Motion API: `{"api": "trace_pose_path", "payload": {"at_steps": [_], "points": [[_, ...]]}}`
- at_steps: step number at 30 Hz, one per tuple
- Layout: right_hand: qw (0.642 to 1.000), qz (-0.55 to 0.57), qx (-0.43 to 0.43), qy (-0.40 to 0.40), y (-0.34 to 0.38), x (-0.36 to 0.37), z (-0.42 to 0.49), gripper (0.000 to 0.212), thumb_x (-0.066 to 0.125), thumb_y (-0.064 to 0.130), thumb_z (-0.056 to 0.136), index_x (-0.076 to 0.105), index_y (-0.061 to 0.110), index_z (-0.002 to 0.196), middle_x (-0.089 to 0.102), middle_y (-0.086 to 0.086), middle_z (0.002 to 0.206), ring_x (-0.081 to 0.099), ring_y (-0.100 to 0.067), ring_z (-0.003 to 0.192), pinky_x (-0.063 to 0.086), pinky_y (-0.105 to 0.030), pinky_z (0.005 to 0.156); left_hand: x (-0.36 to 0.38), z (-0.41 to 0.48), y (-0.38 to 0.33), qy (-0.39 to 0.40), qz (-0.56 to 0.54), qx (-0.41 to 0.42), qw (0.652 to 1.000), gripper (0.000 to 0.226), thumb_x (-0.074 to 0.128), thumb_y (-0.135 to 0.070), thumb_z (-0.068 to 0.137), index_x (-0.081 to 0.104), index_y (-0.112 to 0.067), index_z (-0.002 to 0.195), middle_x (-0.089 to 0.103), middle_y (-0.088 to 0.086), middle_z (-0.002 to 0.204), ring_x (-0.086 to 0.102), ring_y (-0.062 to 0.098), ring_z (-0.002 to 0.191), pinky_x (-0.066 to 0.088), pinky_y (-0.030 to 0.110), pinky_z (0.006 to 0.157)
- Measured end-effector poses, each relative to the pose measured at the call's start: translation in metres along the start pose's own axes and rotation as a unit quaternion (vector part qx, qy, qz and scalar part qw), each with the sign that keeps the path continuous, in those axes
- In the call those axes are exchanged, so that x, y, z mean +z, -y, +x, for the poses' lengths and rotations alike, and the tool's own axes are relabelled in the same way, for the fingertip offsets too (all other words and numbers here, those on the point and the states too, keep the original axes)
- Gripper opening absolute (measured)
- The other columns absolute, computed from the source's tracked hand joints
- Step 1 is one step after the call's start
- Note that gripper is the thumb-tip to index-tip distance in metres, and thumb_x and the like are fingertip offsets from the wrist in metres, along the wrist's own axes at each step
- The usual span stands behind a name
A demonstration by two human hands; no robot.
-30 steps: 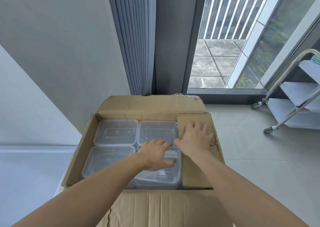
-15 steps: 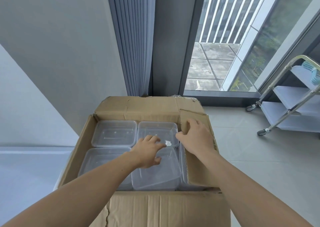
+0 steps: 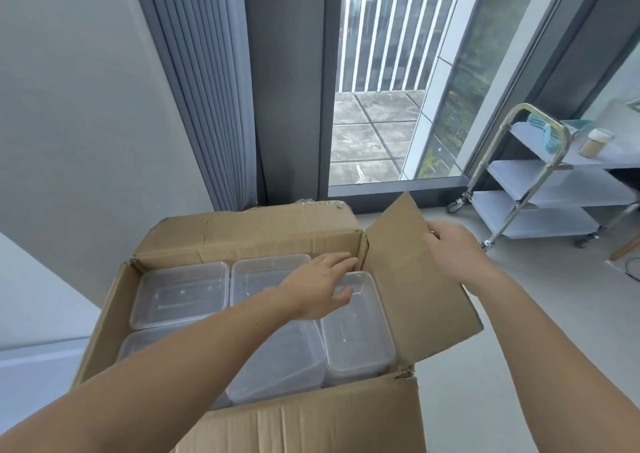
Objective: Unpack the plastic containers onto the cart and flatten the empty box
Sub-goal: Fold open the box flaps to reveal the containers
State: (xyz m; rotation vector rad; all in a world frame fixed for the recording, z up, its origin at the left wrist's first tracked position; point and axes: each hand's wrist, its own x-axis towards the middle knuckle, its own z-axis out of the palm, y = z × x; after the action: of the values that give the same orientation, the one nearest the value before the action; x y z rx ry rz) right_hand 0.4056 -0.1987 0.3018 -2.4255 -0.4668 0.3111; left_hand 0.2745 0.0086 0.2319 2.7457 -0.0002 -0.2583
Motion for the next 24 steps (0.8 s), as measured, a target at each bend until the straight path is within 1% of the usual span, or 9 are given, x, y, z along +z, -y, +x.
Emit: {"api": "trace_pose_path", "payload": {"at_steps": [2,4,6,12,13,15,18,21,24], "points": [[0.996,-0.084,0.030,-0.030,-0.026,0.003,-0.001,0.022,0.044,0.015,0.093,0.059,0.017,0.109,0.061,-0.002,0.105,0.054,-0.028,0.093,0.040,-0.034,0.067,0.006,0.013,-0.013,0.025,0.015,0.016,0.999,0.063,0.039,-0.040,0.104,0.013,-0.027,0.159,0.009,-0.005,0.167,0.008,0.016,0.153,0.014,0.035,0.123],[0.984,-0.165,0.047,-0.049,-0.048,0.021,-0.008,0.036,0.046,0.018,0.093,0.050,0.016,0.129,0.045,-0.008,0.140,0.045,-0.031,0.121,0.042,-0.042,0.089,0.012,0.024,-0.023,0.050,0.036,0.029,0.998,0.062,0.037,-0.034,0.105,0.009,-0.027,0.160,0.004,-0.006,0.167,0.002,0.016,0.154,0.010,0.035,0.124],[0.972,-0.224,0.030,-0.061,-0.059,0.041,-0.019,0.048,0.049,0.032,0.095,0.044,0.019,0.141,0.029,-0.006,0.155,0.027,-0.030,0.139,0.032,-0.047,0.107,0.016,0.035,-0.030,0.064,0.058,0.038,0.995,0.062,0.036,-0.026,0.105,0.007,-0.026,0.160,0.001,-0.007,0.167,-0.001,0.016,0.154,0.008,0.034,0.124],[0.980,-0.148,0.054,0.122,-0.065,0.084,-0.043,0.081,0.043,0.078,0.082,0.047,0.022,0.140,0.052,0.004,0.141,0.052,-0.023,0.126,0.038,-0.047,0.105,0.023,0.054,-0.029,0.071,0.109,0.048,0.990,0.069,0.037,-0.006,0.099,0.014,-0.029,0.159,0.006,-0.012,0.167,0.001,0.015,0.154,0.019,0.039,0.123],[0.981,-0.112,0.059,0.144,-0.065,0.087,-0.044,0.078,0.050,0.075,0.081,0.048,0.022,0.138,0.056,0.005,0.133,0.056,-0.021,0.120,0.043,-0.043,0.101,0.024,0.055,-0.028,0.071,0.109,0.048,0.990,0.069,0.036,-0.004,0.098,0.015,-0.030,0.159,0.007,-0.013,0.166,0.001,0.015,0.154,0.021,0.040,0.123],[0.981,-0.009,0.073,0.179,-0.065,0.091,-0.042,0.045,0.060,0.050,0.086,0.055,0.021,0.120,0.064,0.006,0.107,0.061,-0.015,0.093,0.050,-0.031,0.080,0.026,0.053,-0.028,0.066,0.092,0.037,0.993,0.067,0.036,-0.006,0.099,0.018,-0.030,0.158,0.008,-0.014,0.166,0.002,0.015,0.154,0.019,0.040,0.123],[0.964,0.111,0.110,0.213,-0.060,0.095,-0.035,0.004,0.054,0.015,0.087,0.054,0.015,0.091,0.054,0.001,0.082,0.049,-0.015,0.068,0.040,-0.026,0.061,0.025,0.041,-0.023,0.028,0.061,-0.006,0.998,0.062,0.039,-0.014,0.101,0.020,-0.028,0.158,0.011,-0.009,0.166,0.003,0.015,0.154,0.009,0.035,0.125],[0.964,0.111,0.118,0.213,-0.058,0.099,-0.026,0.006,0.052,0.009,0.087,0.053,0.008,0.092,0.056,-0.005,0.088,0.051,-0.018,0.074,0.039,-0.028,0.061,0.018,0.014,0.001,0.000,0.068,-0.083,0.994,0.060,0.043,-0.022,0.102,0.021,-0.024,0.158,0.011,-0.005,0.167,0.006,0.016,0.154,0.007,0.031,0.123],[0.969,0.095,0.122,0.194,-0.057,0.102,-0.016,0.013,0.049,0.006,0.085,0.055,0.003,0.096,0.057,-0.008,0.091,0.052,-0.020,0.076,0.039,-0.031,0.063,0.003,-0.024,0.034,-0.009,0.087,-0.183,0.979,0.064,0.043,-0.026,0.102,0.015,-0.024,0.159,0.008,-0.005,0.167,0.007,0.018,0.153,0.013,0.037,0.122]]}}
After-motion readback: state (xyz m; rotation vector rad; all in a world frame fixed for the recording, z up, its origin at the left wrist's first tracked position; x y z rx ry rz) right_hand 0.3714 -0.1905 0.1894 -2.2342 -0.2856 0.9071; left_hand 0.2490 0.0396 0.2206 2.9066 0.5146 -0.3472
